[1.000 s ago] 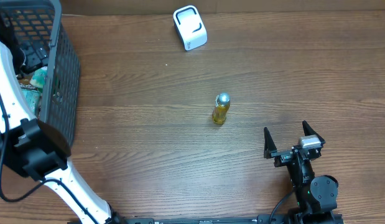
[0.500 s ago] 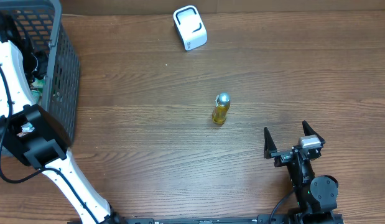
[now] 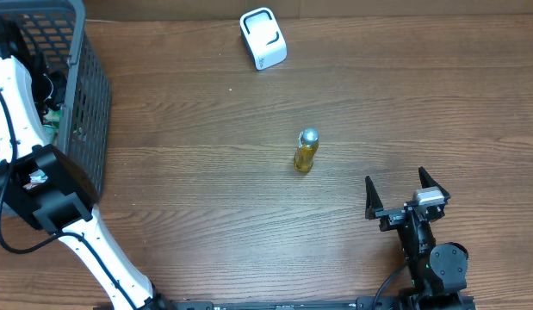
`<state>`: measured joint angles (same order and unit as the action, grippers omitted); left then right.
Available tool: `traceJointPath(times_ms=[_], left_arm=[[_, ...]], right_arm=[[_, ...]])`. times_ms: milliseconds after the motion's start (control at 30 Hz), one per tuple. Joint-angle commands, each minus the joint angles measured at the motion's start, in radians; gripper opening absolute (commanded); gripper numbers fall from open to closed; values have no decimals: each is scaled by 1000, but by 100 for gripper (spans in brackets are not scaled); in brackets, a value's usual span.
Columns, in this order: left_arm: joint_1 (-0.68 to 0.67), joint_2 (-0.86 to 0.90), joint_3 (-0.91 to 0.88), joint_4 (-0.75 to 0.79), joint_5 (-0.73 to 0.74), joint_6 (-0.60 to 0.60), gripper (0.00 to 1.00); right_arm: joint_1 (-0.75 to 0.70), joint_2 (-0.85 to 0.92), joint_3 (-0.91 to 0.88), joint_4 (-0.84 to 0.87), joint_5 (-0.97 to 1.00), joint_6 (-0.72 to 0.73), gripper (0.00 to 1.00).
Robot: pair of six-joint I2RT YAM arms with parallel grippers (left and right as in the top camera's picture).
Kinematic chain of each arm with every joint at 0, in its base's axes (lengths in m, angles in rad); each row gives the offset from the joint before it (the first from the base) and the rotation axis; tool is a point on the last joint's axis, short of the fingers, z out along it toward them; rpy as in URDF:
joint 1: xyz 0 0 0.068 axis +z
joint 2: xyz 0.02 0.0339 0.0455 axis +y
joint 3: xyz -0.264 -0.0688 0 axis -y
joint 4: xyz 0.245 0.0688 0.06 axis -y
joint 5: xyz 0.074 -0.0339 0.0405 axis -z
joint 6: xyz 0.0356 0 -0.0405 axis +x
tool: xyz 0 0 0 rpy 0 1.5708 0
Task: Scan the item barcode
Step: 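Reach into the basket and grasp the Kleenex tissue pack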
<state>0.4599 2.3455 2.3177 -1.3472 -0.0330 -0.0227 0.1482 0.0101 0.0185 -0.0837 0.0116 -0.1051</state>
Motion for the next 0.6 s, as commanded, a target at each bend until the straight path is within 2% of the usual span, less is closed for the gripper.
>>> traceJointPath(times_ms=[0, 167, 400, 567], left_arm=[[5, 22, 6, -6, 16, 7, 100], [5, 24, 0, 1, 16, 7, 100], [6, 24, 0, 23, 16, 8, 90], [5, 23, 1, 39, 15, 8, 71]], right_arm=[[-3, -7, -11, 2, 10, -5, 100], [-3, -7, -11, 2, 10, -5, 100], [-3, -7, -11, 2, 10, -4, 100], [-3, -7, -11, 2, 10, -5, 100]])
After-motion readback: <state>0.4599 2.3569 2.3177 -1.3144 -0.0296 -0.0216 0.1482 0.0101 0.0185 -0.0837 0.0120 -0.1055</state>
